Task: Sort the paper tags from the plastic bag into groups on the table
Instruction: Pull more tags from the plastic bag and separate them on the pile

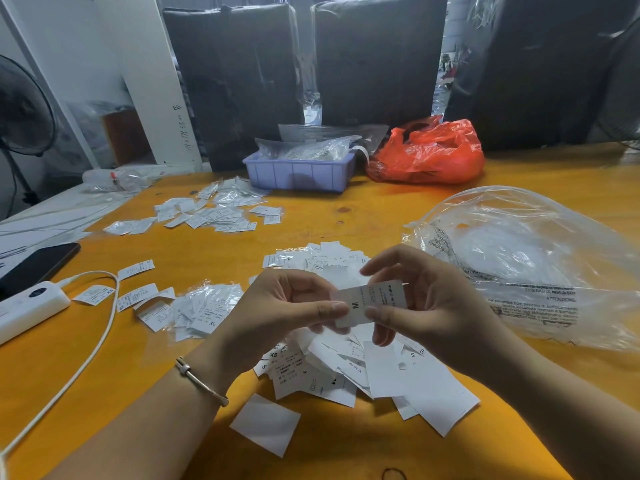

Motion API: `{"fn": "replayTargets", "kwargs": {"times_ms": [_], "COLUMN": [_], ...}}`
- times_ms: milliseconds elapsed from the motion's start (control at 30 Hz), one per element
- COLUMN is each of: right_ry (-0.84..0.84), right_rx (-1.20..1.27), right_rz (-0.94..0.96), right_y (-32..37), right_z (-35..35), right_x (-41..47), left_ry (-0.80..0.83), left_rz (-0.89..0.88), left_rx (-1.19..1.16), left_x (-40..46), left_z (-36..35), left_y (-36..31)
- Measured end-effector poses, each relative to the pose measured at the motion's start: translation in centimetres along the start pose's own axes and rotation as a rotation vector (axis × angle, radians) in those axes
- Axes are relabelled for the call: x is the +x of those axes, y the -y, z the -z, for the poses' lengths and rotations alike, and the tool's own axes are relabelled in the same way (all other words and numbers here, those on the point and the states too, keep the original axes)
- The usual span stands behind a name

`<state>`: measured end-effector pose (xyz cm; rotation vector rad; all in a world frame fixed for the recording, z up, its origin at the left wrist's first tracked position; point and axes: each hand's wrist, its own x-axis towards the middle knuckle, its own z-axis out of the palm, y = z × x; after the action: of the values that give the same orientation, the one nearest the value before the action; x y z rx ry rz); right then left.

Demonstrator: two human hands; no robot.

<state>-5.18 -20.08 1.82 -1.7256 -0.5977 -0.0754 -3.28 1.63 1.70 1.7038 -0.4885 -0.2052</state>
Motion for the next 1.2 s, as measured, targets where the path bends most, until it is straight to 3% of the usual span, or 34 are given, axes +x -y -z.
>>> {"fn": "replayTargets", "kwargs": {"times_ms": [200,400,1067,1200], "right_ry": [-0.058,-0.251,-0.099,-0.087], "right_rx": [0.048,0.094,-0.211,-0.165], "right_rz": [-0.02,0.026,0.02,-0.041], "right_y": [0.1,0.2,-0.3,-0.2], "right_z": [0.0,0.8,-1.2,-1.0], "right_x": [0.0,0.3,-0.1,-0.2], "left_ry": [-0.014,-0.058,-0.013,-0.061], "left_rz": [-0.011,-0.007,0.018,0.002], "left_rx": [-0.023,-0.038,-0.024,-0.046], "left_x": [0.0,0.1,0.1,0.2], "left_z": [0.0,0.1,-0.5,-0.4], "left_y": [-0.1,0.0,0.1,0.2]}}
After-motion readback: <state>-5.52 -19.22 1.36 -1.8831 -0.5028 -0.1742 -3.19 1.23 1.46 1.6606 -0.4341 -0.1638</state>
